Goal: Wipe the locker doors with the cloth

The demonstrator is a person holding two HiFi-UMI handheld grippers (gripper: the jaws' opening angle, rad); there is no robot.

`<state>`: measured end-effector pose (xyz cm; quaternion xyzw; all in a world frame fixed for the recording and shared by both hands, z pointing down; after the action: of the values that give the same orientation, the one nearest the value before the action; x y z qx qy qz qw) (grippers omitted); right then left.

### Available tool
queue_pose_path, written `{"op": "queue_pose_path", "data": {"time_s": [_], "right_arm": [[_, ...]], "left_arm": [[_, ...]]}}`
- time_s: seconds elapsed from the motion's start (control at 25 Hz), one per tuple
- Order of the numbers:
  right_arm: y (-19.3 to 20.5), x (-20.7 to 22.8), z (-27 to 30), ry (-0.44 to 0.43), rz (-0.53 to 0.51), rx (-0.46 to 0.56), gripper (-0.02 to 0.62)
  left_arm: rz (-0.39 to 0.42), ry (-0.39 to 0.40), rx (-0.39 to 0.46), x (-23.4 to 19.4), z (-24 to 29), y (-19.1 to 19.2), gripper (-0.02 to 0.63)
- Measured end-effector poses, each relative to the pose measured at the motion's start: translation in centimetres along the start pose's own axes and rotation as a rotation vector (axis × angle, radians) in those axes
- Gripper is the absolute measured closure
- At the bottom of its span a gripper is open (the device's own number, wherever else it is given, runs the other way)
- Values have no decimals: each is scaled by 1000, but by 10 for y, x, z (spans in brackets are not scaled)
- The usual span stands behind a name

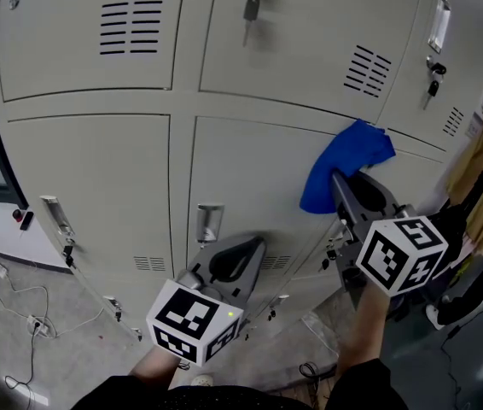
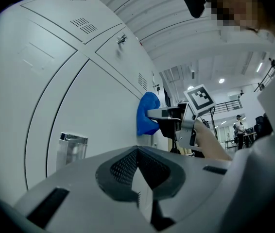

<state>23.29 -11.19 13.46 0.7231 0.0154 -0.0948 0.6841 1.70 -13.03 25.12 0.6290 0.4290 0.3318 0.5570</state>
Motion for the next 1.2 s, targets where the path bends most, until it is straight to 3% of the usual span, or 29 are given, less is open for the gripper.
{"op": "queue_pose_path", "data": {"time_s": [0.44,0.68,1.04,1.2], "right_arm": [[5,19,-6,53,17,-15,534],[5,1,-14,88,-50,-9,534],[3,-87,-9,-201,-91,42,534],[8,-124,7,-289,-122,32,534]], "left_arm": [[5,7,-13,6,2,4,595],[9,-24,-15,4,-8,2,595],[-6,-142,-10,-6,-49,1,595],[-4,-210,10,-15,-74,-3,595]]}}
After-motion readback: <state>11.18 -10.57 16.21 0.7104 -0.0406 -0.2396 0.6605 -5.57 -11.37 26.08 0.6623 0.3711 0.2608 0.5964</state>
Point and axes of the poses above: the fingertips, and each gripper's own axes: z forward along the fingers, x to its right, y out of its underside, the point moved 10 cm from there along -z, backward along the fingers, and after that the axes turned 5 degrees about y, right-handed, at the moved point
